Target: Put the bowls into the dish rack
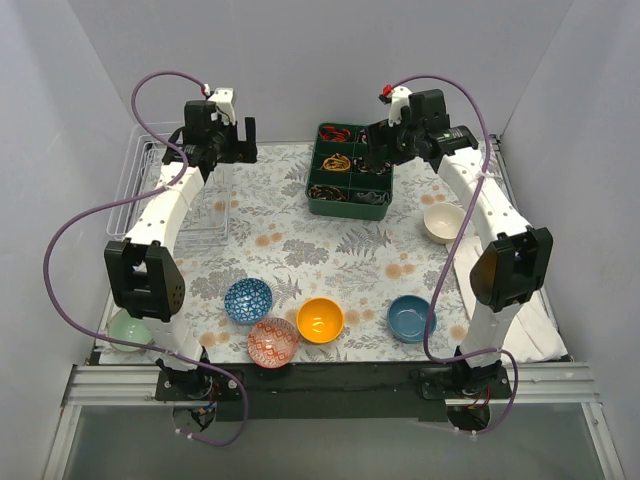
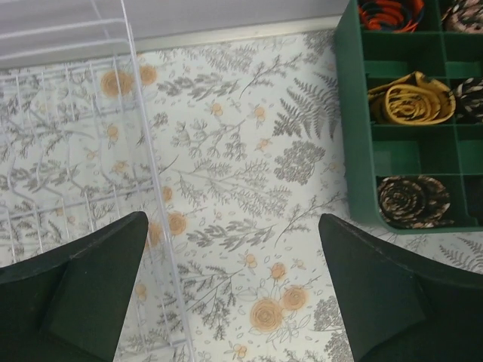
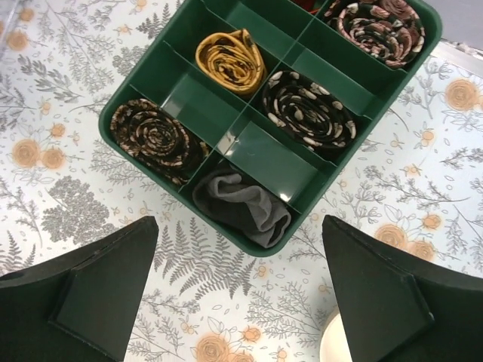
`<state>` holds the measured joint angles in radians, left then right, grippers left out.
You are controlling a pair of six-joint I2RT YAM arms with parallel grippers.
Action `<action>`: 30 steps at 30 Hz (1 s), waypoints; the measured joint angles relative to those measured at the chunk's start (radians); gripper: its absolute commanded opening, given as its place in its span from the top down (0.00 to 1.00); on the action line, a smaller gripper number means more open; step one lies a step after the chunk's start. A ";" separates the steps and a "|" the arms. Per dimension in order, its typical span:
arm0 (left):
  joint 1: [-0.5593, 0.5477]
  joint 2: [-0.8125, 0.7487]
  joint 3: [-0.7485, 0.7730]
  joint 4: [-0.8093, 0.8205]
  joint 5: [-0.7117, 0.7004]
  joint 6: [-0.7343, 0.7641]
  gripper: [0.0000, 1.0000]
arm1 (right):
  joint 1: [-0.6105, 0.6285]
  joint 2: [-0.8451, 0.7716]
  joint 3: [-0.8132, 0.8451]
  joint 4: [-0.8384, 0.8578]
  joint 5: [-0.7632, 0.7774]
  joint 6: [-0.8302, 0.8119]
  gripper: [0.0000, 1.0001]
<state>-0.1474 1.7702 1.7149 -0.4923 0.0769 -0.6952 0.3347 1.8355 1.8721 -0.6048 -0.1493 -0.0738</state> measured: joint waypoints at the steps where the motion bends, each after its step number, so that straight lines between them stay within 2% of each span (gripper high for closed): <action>1: 0.000 -0.005 -0.016 0.003 -0.007 0.004 0.02 | 0.000 0.002 -0.001 -0.008 -0.008 0.003 0.01; 6: -0.001 -0.029 -0.077 -0.013 -0.059 0.007 0.02 | 0.000 0.021 0.046 0.001 -0.124 0.008 0.05; 9: -0.001 -0.072 -0.124 -0.006 -0.121 0.027 0.02 | 0.015 0.075 0.140 0.045 -0.180 0.032 0.21; 10: -0.001 -0.100 -0.149 -0.001 -0.152 0.037 0.02 | 0.028 0.103 0.182 0.062 -0.184 0.045 0.23; 14: -0.003 -0.226 -0.240 0.000 -0.266 0.053 0.02 | 0.112 0.211 0.283 0.121 -0.126 0.100 0.42; 15: -0.003 -0.260 -0.262 -0.002 -0.288 0.054 0.02 | 0.131 0.227 0.289 0.125 -0.107 0.109 0.59; 18: -0.003 -0.362 -0.336 0.007 -0.356 0.064 0.02 | 0.200 0.295 0.306 0.137 -0.031 0.148 0.91; 19: -0.003 -0.386 -0.356 0.006 -0.374 0.067 0.02 | 0.215 0.312 0.309 0.140 -0.017 0.154 0.97; 23: -0.003 -0.473 -0.435 0.002 -0.451 0.078 0.02 | 0.259 0.404 0.349 0.155 -0.010 0.206 0.99; 30: -0.003 -0.507 -0.535 -0.040 -0.482 0.074 0.02 | 0.277 0.521 0.384 0.212 0.041 0.252 0.99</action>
<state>-0.1505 1.2633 1.1797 -0.5320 -0.4049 -0.6216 0.6121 2.3562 2.2562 -0.3931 -0.1081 0.1783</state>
